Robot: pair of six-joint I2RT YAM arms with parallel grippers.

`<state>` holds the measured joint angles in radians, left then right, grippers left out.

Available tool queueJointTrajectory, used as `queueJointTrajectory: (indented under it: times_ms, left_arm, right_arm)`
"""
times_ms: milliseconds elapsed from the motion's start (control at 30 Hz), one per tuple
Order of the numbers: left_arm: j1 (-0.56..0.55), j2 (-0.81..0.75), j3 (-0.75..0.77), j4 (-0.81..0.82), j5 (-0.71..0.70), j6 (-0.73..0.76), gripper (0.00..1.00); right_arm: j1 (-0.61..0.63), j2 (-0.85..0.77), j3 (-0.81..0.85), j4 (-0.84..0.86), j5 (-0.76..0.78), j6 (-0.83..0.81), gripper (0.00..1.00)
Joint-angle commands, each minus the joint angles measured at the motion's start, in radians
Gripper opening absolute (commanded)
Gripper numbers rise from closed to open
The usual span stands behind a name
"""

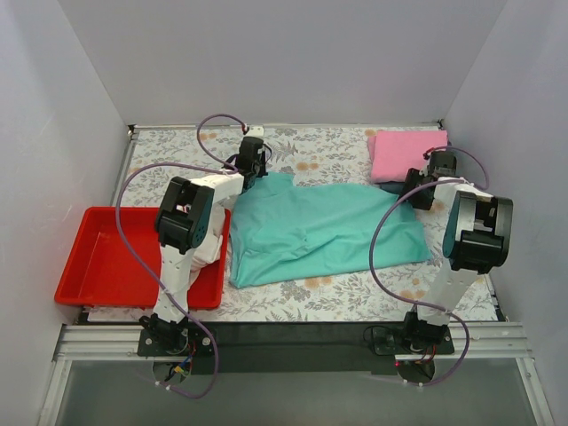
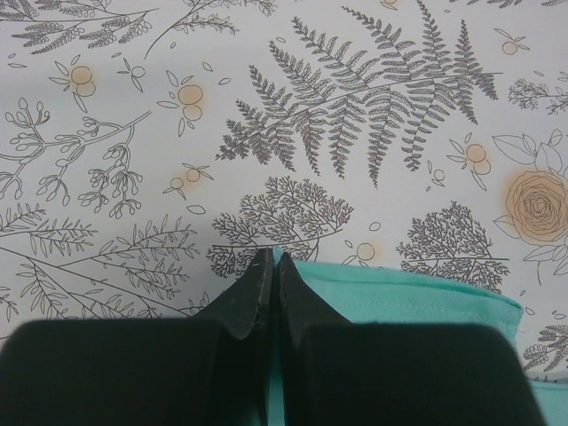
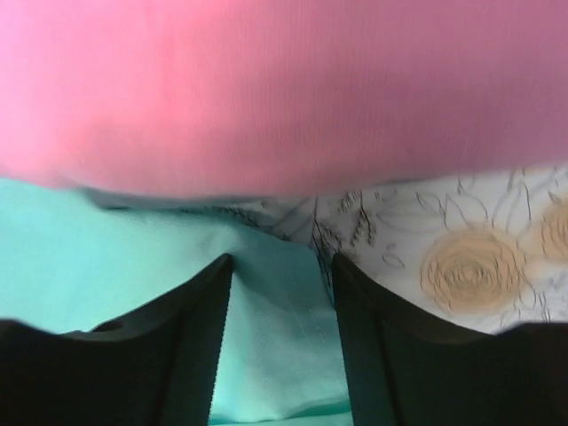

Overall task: Fold and stack the t-shirts
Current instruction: Fold the tshirt

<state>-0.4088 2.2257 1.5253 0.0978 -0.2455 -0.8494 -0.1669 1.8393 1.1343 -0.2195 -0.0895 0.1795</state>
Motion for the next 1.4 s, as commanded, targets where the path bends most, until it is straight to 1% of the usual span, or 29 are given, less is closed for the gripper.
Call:
queueJointTrajectory:
  times_ms: [0,33,67,167,200,233,333,400,500,567,700,800,833,867,900,967,1033,1200,1367]
  left_arm:
    - [0.002,-0.118,-0.014,0.017,0.012,-0.002,0.0]
    - [0.002,-0.118,-0.016,0.019,0.015,-0.002,0.0]
    - [0.002,-0.123,-0.019,0.023,0.018,-0.002,0.0]
    - [0.001,-0.133,-0.034,0.029,0.032,-0.013,0.0]
    - [0.002,-0.141,-0.042,0.039,0.032,-0.017,0.0]
    - [0.002,-0.149,-0.062,0.046,0.035,-0.029,0.0]
    - [0.001,-0.201,-0.103,0.094,0.048,-0.051,0.0]
    - [0.002,-0.256,-0.158,0.141,0.078,-0.077,0.0]
    - [0.001,-0.34,-0.253,0.206,0.133,-0.123,0.0]
    - [0.002,-0.406,-0.301,0.23,0.158,-0.152,0.0]
    - [0.002,-0.521,-0.486,0.295,0.21,-0.198,0.0]
    - [0.002,-0.616,-0.583,0.333,0.244,-0.217,0.0]
    - [0.001,-0.642,-0.653,0.345,0.308,-0.241,0.0]
    - [0.001,-0.693,-0.686,0.373,0.33,-0.253,0.0]
    - [-0.002,-0.722,-0.759,0.387,0.353,-0.263,0.0]
    - [-0.012,-0.805,-0.819,0.42,0.37,-0.283,0.0]
    - [-0.025,-0.869,-0.873,0.416,0.368,-0.283,0.0]
    - [-0.062,-0.943,-0.924,0.338,0.377,-0.283,0.0]
    - [-0.104,-1.052,-1.014,0.267,0.336,-0.292,0.0]
  right_arm:
    - [-0.011,0.052,0.053,0.055,-0.103,-0.008,0.41]
    - [-0.011,0.055,0.05,0.061,-0.125,-0.006,0.38]
    - [-0.013,0.058,0.047,0.069,-0.144,-0.008,0.28]
    - [-0.013,0.028,-0.001,0.088,-0.185,-0.008,0.11]
    - [-0.011,-0.016,-0.02,0.113,-0.191,-0.006,0.03]
    - [-0.013,-0.043,-0.043,0.127,-0.2,-0.005,0.01]
    - [-0.01,-0.153,-0.117,0.157,-0.199,0.002,0.01]
    - [-0.008,-0.214,-0.154,0.152,-0.191,-0.006,0.01]
    - [-0.005,-0.252,-0.182,0.141,-0.17,-0.018,0.01]
    - [-0.006,-0.253,-0.183,0.132,-0.135,-0.026,0.01]
    - [-0.005,-0.242,-0.177,0.115,-0.098,-0.037,0.02]
    - [-0.005,-0.238,-0.173,0.111,-0.067,-0.038,0.02]
    - [-0.006,-0.236,-0.171,0.109,-0.055,-0.04,0.02]
    - [-0.005,-0.233,-0.171,0.106,-0.052,-0.04,0.02]
    - [-0.005,-0.233,-0.171,0.105,-0.047,-0.04,0.02]
    - [-0.005,-0.233,-0.171,0.101,-0.046,-0.04,0.02]
    - [-0.005,-0.23,-0.171,0.103,-0.049,-0.04,0.02]
    - [-0.003,-0.215,-0.168,0.104,-0.058,-0.038,0.02]
    - [0.003,-0.215,-0.173,0.108,-0.061,-0.037,0.02]
